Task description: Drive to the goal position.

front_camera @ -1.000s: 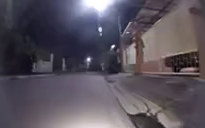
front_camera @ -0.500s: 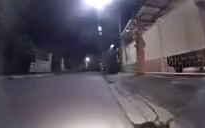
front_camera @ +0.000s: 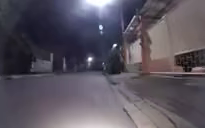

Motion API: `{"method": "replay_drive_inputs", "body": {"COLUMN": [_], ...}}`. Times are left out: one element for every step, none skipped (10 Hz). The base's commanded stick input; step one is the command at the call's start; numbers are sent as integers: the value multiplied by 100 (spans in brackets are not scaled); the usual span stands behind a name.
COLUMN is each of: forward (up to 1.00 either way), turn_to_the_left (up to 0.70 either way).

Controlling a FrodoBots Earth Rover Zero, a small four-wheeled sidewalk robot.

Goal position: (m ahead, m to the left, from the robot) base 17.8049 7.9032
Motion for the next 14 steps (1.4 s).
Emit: {"method": "replay_drive_inputs", "body": {"forward": [70,70,70,70,70,70,70,70,70,70,70,70,70,70], "turn_to_the_left": [0,0,0,0,0,0,0,-5,-23,-35,-35,-33,-8,0]}}
